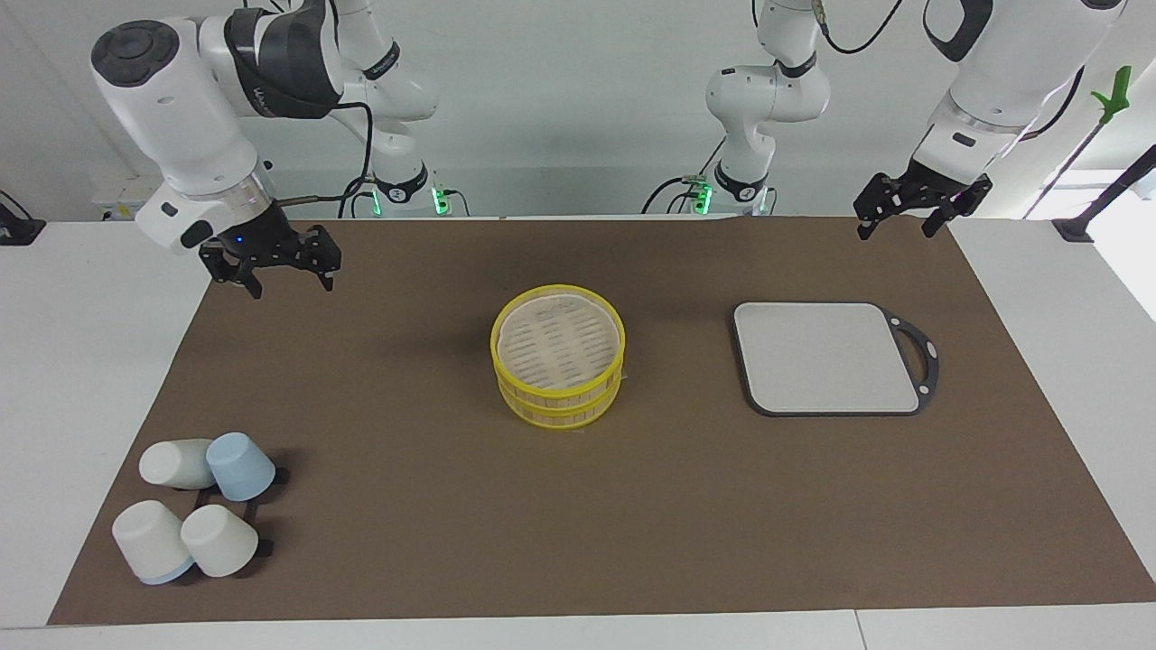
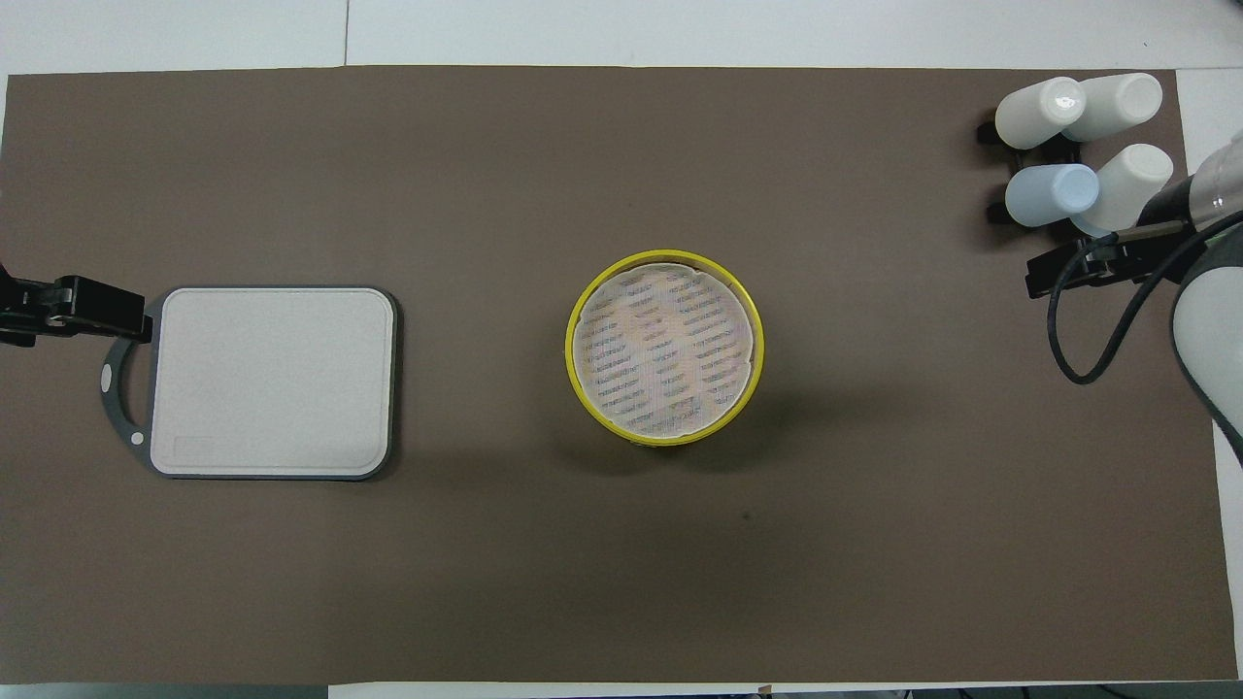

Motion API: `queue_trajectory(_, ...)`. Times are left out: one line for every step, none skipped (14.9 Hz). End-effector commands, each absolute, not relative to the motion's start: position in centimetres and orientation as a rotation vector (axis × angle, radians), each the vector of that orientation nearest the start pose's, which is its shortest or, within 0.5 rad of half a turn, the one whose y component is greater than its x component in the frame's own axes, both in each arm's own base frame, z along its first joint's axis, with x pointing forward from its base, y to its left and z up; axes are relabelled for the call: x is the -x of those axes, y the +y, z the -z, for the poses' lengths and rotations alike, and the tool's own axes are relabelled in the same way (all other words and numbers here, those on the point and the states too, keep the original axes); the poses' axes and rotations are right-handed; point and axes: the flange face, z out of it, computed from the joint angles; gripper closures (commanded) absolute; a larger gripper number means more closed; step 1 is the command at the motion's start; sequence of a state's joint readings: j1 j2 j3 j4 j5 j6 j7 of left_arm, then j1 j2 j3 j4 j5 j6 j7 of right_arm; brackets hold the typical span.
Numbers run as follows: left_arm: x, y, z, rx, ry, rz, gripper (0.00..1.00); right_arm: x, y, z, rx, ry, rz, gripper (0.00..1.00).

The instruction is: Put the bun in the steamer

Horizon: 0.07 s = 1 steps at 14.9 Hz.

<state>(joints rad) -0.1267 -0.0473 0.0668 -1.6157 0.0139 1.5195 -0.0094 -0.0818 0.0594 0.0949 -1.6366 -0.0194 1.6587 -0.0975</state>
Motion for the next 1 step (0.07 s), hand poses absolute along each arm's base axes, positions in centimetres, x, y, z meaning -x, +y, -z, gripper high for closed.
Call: queue_trajectory(-52.87, -3.08, -62.85, 3.132, 0.096, -0.062, 0.00, -57.02, 0.22, -56.75, 3.142, -0.188, -0.049, 0.00)
